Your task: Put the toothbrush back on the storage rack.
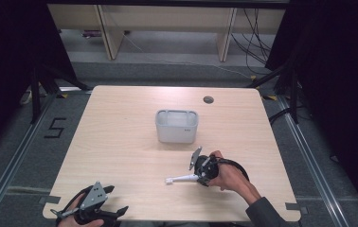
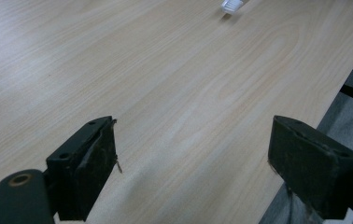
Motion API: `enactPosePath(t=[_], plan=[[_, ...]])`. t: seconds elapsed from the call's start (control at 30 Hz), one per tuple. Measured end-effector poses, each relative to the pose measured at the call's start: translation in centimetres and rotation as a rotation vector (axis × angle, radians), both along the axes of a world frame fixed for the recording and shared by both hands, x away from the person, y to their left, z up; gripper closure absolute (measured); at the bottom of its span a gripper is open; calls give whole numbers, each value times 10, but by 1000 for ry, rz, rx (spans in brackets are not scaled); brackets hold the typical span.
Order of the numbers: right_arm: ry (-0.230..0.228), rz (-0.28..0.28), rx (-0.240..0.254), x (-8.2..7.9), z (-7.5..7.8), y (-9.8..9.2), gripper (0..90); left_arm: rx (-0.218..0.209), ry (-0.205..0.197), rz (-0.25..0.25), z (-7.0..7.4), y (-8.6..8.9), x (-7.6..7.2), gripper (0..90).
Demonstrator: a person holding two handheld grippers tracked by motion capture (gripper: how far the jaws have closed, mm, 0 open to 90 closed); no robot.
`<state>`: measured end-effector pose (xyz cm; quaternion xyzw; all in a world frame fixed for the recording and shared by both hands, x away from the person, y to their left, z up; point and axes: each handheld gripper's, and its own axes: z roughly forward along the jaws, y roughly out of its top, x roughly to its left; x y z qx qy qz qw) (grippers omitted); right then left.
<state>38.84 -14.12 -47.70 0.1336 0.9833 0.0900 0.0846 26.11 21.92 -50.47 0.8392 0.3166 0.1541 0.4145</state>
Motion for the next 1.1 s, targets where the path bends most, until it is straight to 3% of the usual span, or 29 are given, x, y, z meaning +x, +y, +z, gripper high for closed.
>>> enactPosePath(t=[0.07, 0.13, 0.17, 0.3, 0.6, 0.67, 0.73, 0.77, 0.87, 0.93, 0.97, 1.0, 1.1], plan=[[2, 9, -9, 0, 0, 1, 577, 16, 2, -11, 1, 1, 0, 147], [14, 24, -28, 1, 1, 3, 590, 12, 4, -10, 1, 1, 0, 147], [27, 14, -38, 0, 1, 4, 603, -10, 7, 7, 0, -1, -1, 147], [47, 46, -51, 2, 1, 6, 632, -3, -4, 8, 0, 0, 0, 147], [74, 46, -79, 6, 1, 8, 659, 17, 11, -6, 1, 0, -1, 147], [101, 19, -93, 5, 3, 11, 661, 7, 6, -2, 0, 0, -1, 147], [96, 45, -89, 8, 2, 10, 661, 6, 3, 0, 0, 0, -1, 147], [109, 20, -102, 7, 3, 12, 662, 11, -5, 0, 1, 0, -1, 147], [114, 31, -102, 9, 3, 12, 662, 31, -18, -17, 1, 2, 1, 147], [110, 48, -98, 10, 2, 11, 663, 21, -3, -3, 1, 0, -1, 147], [124, -3, -101, 7, 3, 12, 664, 23, -2, -2, 1, 0, -1, 147], [128, -2, -93, 8, 3, 11, 664, 22, -3, -1, 1, 1, -1, 147], [124, 32, -82, 11, 1, 10, 665, 23, -2, -3, 1, 0, -1, 147]])
